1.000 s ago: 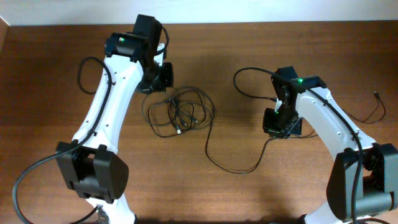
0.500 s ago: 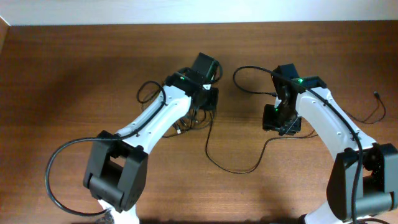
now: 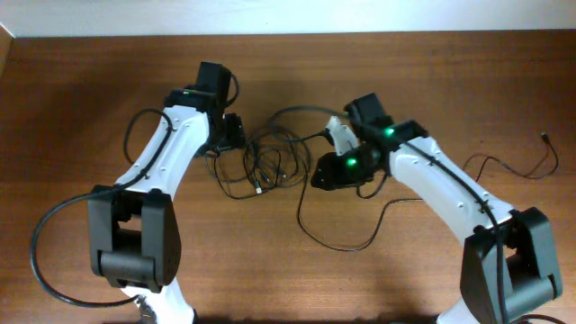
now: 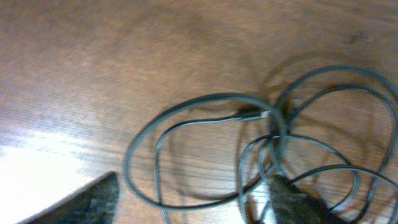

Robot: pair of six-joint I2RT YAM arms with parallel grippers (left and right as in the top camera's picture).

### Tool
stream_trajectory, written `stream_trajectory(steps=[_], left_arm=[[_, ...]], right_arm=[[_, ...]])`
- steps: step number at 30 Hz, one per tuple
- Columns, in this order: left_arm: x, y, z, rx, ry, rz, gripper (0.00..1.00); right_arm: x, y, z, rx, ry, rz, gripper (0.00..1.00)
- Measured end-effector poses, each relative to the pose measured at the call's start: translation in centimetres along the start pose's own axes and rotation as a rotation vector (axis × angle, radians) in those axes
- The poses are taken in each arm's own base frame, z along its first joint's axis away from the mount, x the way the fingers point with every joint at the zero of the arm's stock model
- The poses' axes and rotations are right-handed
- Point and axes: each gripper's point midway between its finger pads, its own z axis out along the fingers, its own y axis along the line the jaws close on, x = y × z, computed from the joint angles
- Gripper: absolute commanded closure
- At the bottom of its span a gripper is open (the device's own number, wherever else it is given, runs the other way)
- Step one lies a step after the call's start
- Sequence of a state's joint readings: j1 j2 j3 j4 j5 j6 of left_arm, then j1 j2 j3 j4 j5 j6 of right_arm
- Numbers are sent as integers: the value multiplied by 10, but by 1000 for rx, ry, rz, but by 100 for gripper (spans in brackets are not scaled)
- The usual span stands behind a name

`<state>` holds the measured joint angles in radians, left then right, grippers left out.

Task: Untangle cables

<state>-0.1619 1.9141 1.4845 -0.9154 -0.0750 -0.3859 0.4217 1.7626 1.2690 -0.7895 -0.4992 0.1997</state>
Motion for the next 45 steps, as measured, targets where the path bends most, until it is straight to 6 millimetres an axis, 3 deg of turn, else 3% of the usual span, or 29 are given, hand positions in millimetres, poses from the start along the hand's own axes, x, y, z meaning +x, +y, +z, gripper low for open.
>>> stream_trajectory(steps=[8, 17, 23, 28, 37, 39, 45], left_arm=[[1, 8, 1, -9, 12, -16, 1], [1, 8, 1, -9, 13, -16, 1], [1, 8, 1, -9, 13, -16, 1], [1, 8, 1, -9, 13, -16, 1], [1, 8, 1, -9, 13, -16, 1], [1, 8, 1, -9, 13, -17, 1], [1, 8, 1, -9, 13, -16, 1]], right_arm=[[-18, 12, 21, 248, -123, -152, 64], [-10, -29, 67, 368, -38, -126, 63], [-17, -37, 87, 366, -55, -131, 63], [-34, -33, 95, 346, -118, -148, 63], [-25, -36, 94, 360, -71, -134, 63], [-25, -36, 93, 360, -74, -122, 58], [-55, -28, 101, 318, -196, -129, 52]])
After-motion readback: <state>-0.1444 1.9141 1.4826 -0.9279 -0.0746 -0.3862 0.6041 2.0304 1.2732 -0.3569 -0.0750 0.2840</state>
